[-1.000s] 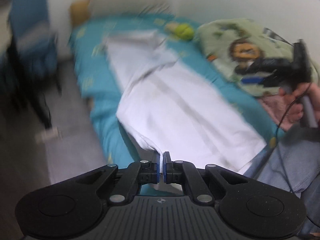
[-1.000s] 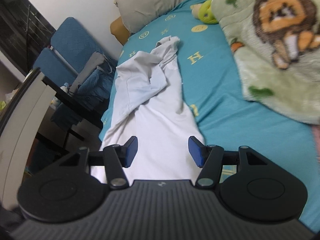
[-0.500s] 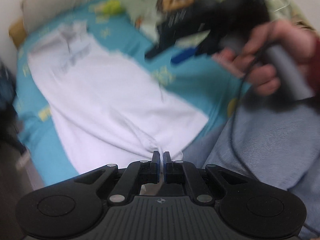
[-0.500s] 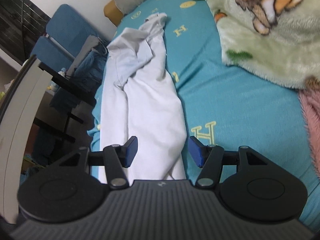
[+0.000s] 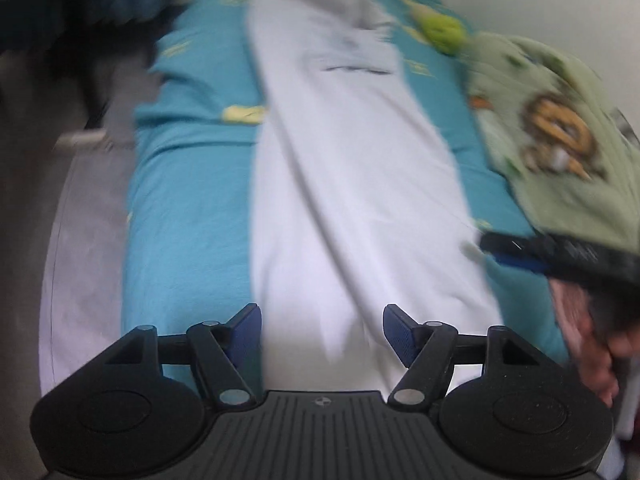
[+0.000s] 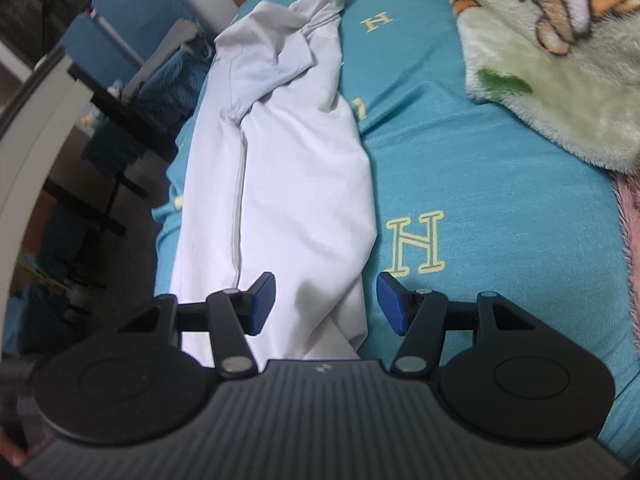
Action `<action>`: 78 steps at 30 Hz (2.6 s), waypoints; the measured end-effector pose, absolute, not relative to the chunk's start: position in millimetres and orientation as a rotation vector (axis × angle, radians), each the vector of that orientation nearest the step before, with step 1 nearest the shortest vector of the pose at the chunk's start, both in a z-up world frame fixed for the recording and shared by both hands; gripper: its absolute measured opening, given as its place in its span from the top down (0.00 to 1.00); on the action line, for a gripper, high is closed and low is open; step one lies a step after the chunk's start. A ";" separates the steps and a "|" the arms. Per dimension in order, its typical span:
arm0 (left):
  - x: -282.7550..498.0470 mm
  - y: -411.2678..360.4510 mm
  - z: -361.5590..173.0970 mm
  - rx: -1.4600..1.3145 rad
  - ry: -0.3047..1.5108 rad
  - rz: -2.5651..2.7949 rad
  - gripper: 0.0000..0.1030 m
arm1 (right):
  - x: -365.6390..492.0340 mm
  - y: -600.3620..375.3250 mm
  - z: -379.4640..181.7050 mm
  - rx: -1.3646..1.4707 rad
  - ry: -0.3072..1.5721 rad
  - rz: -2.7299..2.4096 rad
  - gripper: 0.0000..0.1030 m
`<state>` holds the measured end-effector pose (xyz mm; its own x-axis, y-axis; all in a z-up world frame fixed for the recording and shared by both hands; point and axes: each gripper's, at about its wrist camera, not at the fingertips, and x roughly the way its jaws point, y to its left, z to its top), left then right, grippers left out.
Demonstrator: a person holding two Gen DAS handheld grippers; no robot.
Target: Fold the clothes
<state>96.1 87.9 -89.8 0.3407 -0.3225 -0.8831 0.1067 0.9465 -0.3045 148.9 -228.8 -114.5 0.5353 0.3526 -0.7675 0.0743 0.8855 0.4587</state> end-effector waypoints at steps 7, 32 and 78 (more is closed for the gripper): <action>118.9 97.9 -126.4 -0.336 1.299 -0.201 0.29 | 148.4 -223.0 -119.5 0.439 1.039 0.180 0.43; 85.4 53.9 -124.3 -0.100 1.366 -0.329 0.84 | 122.5 -194.9 -143.8 0.516 1.223 0.250 0.39; -71.1 110.4 61.4 -0.534 0.667 -0.447 0.97 | -23.5 -278.2 -13.2 0.792 0.646 0.315 0.94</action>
